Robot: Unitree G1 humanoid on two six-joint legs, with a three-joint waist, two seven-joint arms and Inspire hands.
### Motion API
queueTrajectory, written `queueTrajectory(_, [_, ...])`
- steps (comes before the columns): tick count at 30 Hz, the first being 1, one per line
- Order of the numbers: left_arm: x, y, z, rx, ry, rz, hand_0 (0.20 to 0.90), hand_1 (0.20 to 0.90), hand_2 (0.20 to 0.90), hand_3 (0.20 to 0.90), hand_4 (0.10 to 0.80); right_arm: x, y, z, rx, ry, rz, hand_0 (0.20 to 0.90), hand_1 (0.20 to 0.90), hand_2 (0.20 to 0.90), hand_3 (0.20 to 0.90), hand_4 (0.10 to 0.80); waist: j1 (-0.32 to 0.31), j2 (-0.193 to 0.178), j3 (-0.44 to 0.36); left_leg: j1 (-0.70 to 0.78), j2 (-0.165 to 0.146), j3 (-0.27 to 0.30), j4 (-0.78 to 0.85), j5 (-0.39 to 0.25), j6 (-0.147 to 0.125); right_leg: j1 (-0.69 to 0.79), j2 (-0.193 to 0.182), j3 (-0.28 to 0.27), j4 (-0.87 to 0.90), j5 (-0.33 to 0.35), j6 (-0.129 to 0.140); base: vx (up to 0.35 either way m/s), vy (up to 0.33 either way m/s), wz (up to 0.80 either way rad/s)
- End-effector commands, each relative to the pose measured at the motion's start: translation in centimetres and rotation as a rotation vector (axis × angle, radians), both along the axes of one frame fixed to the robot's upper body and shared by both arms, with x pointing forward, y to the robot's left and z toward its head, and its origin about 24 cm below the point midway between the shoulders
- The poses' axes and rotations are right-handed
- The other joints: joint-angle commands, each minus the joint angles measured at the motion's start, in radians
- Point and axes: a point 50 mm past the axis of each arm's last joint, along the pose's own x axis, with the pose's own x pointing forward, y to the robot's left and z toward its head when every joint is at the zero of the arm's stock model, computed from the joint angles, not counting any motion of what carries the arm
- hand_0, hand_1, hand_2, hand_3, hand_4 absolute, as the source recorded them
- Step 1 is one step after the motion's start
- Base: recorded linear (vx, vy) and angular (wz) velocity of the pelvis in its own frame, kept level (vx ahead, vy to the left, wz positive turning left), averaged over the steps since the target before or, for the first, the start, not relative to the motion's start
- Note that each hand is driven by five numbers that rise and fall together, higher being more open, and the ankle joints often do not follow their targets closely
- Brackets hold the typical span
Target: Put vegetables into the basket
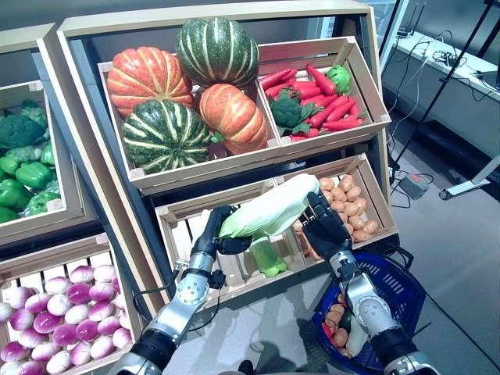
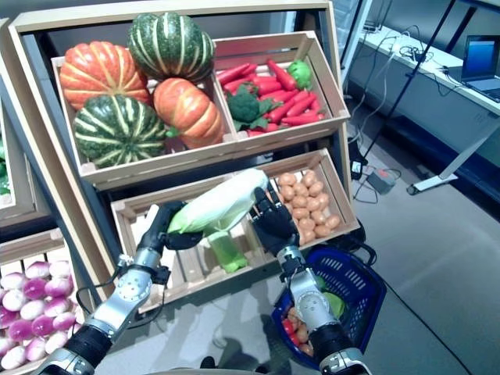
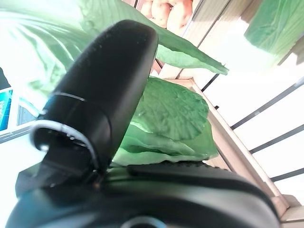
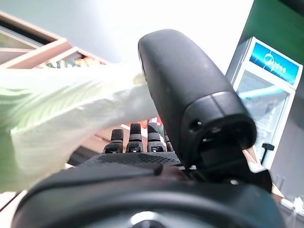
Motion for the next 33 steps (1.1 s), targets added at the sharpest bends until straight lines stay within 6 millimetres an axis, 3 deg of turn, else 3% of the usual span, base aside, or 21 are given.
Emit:
queueTrajectory(1, [1.2,-5.6,4.6,-0.059,-0.226,-0.306,0.300,0.300,0.300,0.300,0.400,1.7,3.0,8.0,0.143,-0.412,0.130,0.900,0.900,0.900,0.900,0.800,-0.003,-0.008,-0.046,0.010,-0.049,0.030,0.002,-0.111,0.036,0.007,0.013,-0.001,0.002,-0.023,-0.042,0.000,0.000,0.00])
queueTrajectory(11, [-0.1,-7.1,1.4,-0.039,-0.026,-0.435,0.300,0.300,0.300,0.300,0.400,0.9,3.5,14.3,0.130,-0.735,0.162,0.900,0.900,0.900,0.900,0.800,-0.009,-0.013,-0.036,-0.006,-0.049,0.037,0.002,-0.112,0.043,-0.013,0.015,0.013,0.002,-0.020,-0.036,0.000,0.000,0.00])
queueTrajectory(17, [-0.4,-6.9,0.2,-0.015,0.020,-0.432,0.300,0.300,0.300,0.300,0.400,0.6,3.0,16.2,-0.120,-0.856,0.126,0.900,0.900,0.900,0.900,0.800,-0.014,-0.019,-0.032,-0.011,-0.048,0.041,0.002,-0.110,0.044,-0.020,0.016,0.023,0.002,-0.017,-0.037,0.000,0.000,0.00])
queueTrajectory(20, [-0.4,-6.6,0.2,-0.009,0.008,-0.427,0.300,0.300,0.300,0.300,0.400,0.6,2.9,15.5,-0.246,-0.829,0.171,0.900,0.900,0.900,0.900,0.800,-0.017,-0.022,-0.033,-0.014,-0.047,0.042,0.002,-0.111,0.043,-0.024,0.017,0.026,0.002,-0.017,-0.037,0.000,0.000,0.00])
queueTrajectory(23, [-0.3,-6.4,0.5,0.004,-0.011,-0.423,0.300,0.300,0.300,0.300,0.400,0.9,3.0,13.5,-0.448,-0.741,0.240,0.900,0.900,0.900,0.900,0.800,-0.019,-0.025,-0.035,-0.014,-0.046,0.043,0.002,-0.111,0.043,-0.023,0.017,0.027,0.002,-0.019,-0.037,0.000,0.000,0.00])
queueTrajectory(27, [-0.4,-5.8,0.5,0.031,-0.024,-0.417,0.300,0.300,0.300,0.300,0.400,1.3,1.5,10.5,-0.778,-0.618,0.284,0.900,0.900,0.900,0.900,0.800,-0.025,-0.033,-0.034,-0.011,-0.043,0.046,0.002,-0.112,0.041,-0.022,0.017,0.027,0.002,-0.017,-0.036,0.003,-0.009,-0.02])
queueTrajectory(33, [-0.5,-5.2,0.3,0.026,-0.023,-0.394,0.300,0.300,0.300,0.300,0.400,1.6,0.2,8.9,-0.935,-0.531,0.281,0.900,0.900,0.900,0.900,0.800,-0.029,-0.039,-0.032,-0.006,-0.042,0.046,0.002,-0.112,0.040,-0.017,0.017,0.031,0.002,-0.014,-0.036,0.000,0.000,0.00])
